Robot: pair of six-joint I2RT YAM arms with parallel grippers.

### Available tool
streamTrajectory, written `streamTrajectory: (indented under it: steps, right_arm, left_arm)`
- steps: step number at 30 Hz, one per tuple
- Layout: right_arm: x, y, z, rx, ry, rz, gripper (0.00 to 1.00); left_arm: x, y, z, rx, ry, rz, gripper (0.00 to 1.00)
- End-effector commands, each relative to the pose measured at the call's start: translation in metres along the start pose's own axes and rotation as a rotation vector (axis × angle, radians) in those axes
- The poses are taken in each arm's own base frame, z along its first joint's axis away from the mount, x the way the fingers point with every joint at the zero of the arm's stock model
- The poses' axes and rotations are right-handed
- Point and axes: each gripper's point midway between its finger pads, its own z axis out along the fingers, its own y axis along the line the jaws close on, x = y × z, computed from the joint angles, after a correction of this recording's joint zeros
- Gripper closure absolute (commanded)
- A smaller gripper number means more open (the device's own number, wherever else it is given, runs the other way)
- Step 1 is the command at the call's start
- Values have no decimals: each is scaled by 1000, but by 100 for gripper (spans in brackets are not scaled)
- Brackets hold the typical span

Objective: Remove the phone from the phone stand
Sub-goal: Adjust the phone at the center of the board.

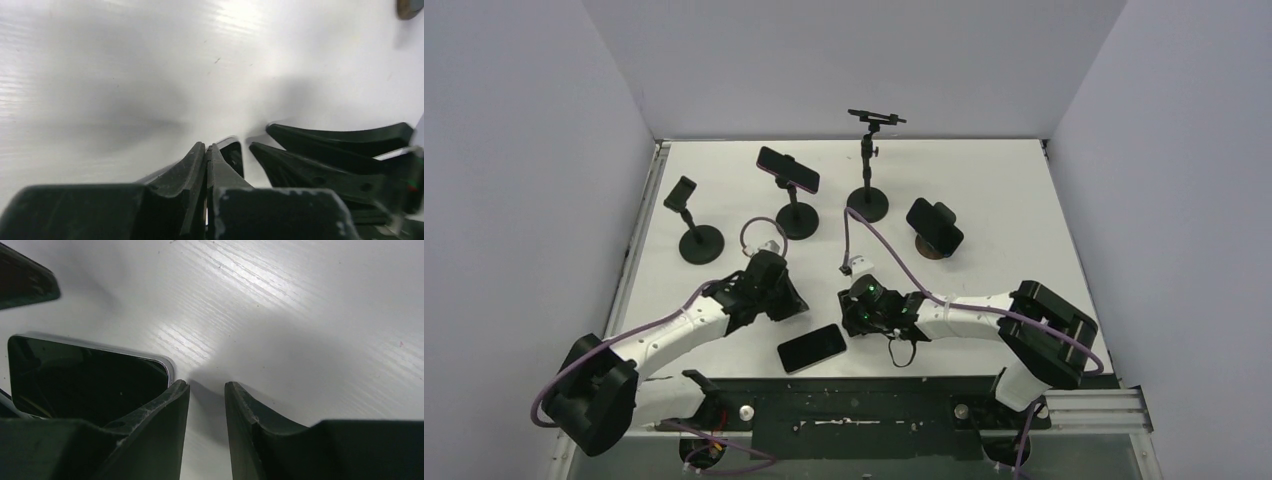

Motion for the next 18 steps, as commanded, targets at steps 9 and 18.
streamTrajectory:
  steps: [9, 18]
  right_arm:
    - [-77, 36, 1, -82, -110, -63, 58]
    - [-86, 58, 34, -151, -78, -73, 51]
  left_arm:
    - [20, 63, -95, -114, -80, -242, 100]
    - [54, 85, -76, -115, 15, -289, 100]
